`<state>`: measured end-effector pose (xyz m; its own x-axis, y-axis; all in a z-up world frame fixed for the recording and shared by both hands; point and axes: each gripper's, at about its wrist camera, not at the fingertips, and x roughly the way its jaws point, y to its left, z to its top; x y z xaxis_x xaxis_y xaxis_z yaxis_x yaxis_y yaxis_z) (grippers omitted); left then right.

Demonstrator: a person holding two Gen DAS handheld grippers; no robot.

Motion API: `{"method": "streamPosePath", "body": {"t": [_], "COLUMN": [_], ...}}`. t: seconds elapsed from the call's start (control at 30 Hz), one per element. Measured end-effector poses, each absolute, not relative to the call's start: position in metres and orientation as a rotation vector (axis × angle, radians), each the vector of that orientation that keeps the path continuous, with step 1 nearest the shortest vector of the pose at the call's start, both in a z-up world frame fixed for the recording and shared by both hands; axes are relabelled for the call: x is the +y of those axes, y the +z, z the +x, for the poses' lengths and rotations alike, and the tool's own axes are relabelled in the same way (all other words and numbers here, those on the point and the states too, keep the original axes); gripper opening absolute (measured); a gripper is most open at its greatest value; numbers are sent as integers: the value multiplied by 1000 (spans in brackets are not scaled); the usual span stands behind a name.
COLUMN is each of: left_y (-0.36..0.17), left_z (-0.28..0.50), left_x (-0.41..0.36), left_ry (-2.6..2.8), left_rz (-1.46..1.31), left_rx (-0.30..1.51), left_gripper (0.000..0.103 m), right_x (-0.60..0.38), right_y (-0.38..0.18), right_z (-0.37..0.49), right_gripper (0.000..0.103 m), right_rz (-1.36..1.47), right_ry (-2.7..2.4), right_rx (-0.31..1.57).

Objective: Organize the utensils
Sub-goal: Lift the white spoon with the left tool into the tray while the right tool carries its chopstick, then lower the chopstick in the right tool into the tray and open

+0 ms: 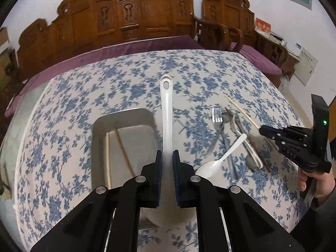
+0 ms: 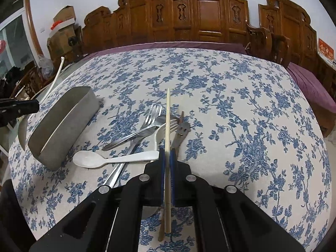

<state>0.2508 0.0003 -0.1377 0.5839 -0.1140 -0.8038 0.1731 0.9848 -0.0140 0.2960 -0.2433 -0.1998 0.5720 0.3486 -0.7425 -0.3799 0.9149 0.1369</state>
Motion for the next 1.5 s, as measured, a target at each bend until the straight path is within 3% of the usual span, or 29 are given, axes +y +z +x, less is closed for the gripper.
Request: {"method": "streamPosePath", "body": {"t": [0.4, 0.83, 0.97, 1.4, 1.5], "left_y": [-159, -179, -171, -139, -132], "left_z": [249, 258, 257, 257, 257], "left_x": [45, 73, 79, 114, 120], "left_ry": [-152, -159, -155, -113, -122], "left_rz": [13, -62, -61, -76, -76], "left_rx": [915, 926, 902, 814, 795], "left_gripper": [9, 11, 19, 22, 30], "right_x": [-217, -145, -119, -42, -28], "right_y": [-164, -144, -139, -151, -157], "right_z": [273, 274, 271, 270, 272], "right_gripper": [5, 6, 6, 6, 6], "right_rz": [-28, -91, -81, -61, -76], "right_ry": [488, 522, 534, 548, 540], "right_rx": [752, 765, 772, 855, 881]}}
